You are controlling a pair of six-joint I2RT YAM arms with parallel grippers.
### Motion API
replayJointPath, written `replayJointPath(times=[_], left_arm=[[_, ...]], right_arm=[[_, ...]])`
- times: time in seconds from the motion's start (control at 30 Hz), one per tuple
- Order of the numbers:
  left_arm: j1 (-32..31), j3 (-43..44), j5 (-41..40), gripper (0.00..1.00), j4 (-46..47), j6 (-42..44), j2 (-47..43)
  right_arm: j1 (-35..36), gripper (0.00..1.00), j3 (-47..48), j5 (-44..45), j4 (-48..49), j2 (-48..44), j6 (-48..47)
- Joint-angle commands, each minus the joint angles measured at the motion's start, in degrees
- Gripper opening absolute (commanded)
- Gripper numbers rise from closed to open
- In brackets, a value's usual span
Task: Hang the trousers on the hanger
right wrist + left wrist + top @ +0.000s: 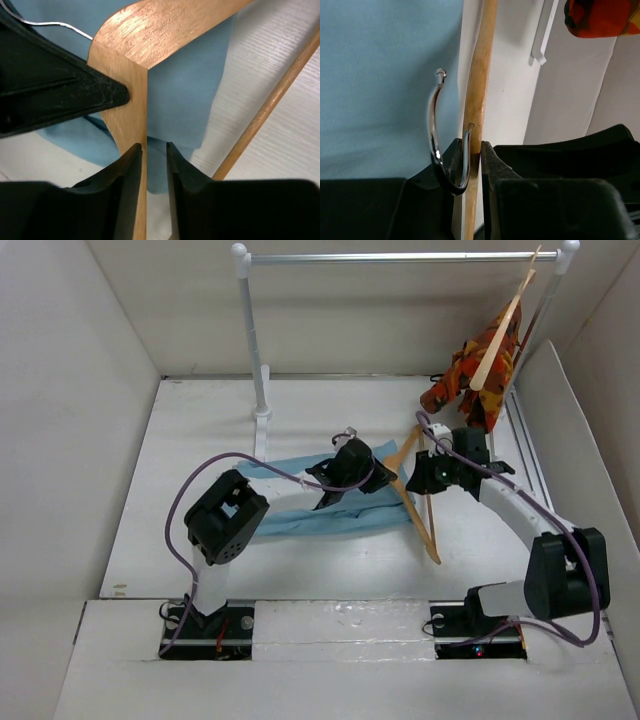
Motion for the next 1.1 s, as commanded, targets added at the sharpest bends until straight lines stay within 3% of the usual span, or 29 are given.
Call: replayJointPath(times=[0.0,0.2,0.6,0.67,0.7,0.77,0.8,1.07], left_arm=[[0.15,-0.19,-6.68,0.0,0.0,0.32,0.59],[0.15,-0.46,-9.59,0.0,-0.88,2.34,1.47],[0.15,-4.41,-11.18,0.0,-5.01,5.69,0.42],[0.67,-4.68,-11.44,0.0,-5.54,6.56,0.5],[0.67,-4.76,-11.79,0.0,-6.58,7.09,0.33],[0.67,-5.55,-11.88,0.0,-6.86,7.53,-0.19],[1.37,-5.9,-12.06,0.0,-6.94,7.79,-0.46],[2.52,-6.78,-14.52,0.0,-10.55,14.99,-3.36]], right_arm=[[-0.71,0.36,0.95,-0.97,8.98,2.01,-1.27],[-2.29,0.46,2.53,-0.44,15.05,14.22,-1.89],[-1.15,0.63,3.33,-1.14,15.94,21.53,-2.85],[-0.54,0.52,2.8,-2.45,15.94,21.88,-2.85],[-0.54,0.29,2.28,-3.68,16.11,21.71,-2.5],[-1.23,0.06,1.4,-5.27,16.9,20.93,-2.15],[-2.55,0.0,0.18,-6.06,17.43,20.4,-1.28],[-13.1,0.0,-0.63,-13.71,21.03,9.76,6.72]])
